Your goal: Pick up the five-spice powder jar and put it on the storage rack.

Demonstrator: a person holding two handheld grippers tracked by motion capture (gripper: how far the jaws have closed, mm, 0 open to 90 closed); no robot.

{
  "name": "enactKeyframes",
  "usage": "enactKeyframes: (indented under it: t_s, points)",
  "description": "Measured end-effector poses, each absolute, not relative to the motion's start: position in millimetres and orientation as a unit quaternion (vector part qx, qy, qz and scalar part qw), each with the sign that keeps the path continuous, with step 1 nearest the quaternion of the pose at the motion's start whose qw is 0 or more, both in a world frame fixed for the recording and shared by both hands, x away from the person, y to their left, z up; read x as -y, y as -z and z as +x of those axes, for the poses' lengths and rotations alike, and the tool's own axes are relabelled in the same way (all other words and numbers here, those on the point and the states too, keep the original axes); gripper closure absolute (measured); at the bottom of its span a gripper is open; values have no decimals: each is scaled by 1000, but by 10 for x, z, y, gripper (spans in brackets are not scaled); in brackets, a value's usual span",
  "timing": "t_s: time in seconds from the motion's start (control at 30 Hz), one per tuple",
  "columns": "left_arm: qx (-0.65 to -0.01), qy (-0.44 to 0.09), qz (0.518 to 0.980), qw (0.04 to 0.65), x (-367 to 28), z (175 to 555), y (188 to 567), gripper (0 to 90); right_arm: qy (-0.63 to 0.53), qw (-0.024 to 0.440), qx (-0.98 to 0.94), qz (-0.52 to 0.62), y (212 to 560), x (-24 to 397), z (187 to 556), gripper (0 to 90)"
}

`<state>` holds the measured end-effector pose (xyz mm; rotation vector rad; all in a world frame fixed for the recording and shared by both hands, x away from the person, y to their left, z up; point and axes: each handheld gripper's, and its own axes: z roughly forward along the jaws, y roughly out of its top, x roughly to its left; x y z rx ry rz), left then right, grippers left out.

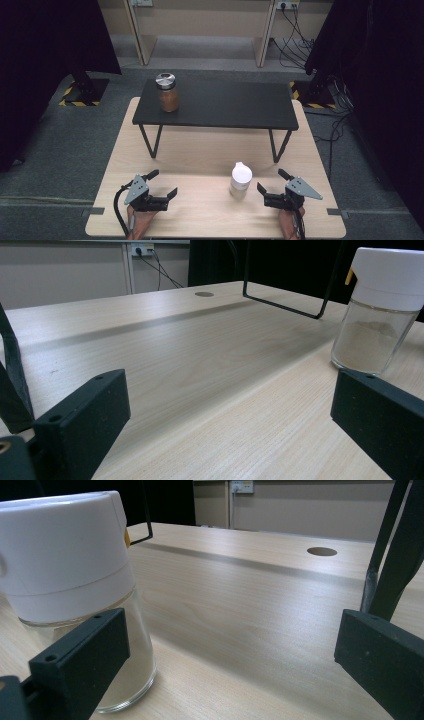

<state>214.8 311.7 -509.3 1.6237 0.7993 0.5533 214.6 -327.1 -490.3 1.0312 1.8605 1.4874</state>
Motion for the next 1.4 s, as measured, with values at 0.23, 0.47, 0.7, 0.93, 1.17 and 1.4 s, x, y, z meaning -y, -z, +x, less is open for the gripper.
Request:
enactKeyframes:
  t_s: [0.23, 0.47, 0.7, 0.93, 1.17, 1.4]
  points:
    - [-344, -235, 701, 579, -3101, 2160, 5079, 19, -552, 271, -688, 385, 4908, 3272, 2135, 11]
    - [-340, -236, 704, 578, -3089, 2163, 5076, 19, -554, 268, -689, 383, 4910, 3281, 2143, 11]
    - [-340, -238, 703, 578, -3086, 2160, 5079, 19, -555, 266, -689, 382, 4912, 3290, 2149, 11]
    - [-338, -240, 705, 576, -3079, 2158, 5076, 19, -556, 266, -688, 381, 4915, 3293, 2149, 11]
    - [-338, -239, 704, 577, -3081, 2159, 5077, 20, -556, 266, -688, 382, 4915, 3293, 2152, 11]
    - [-337, -240, 704, 577, -3080, 2159, 5078, 20, -556, 267, -688, 382, 4915, 3293, 2152, 11]
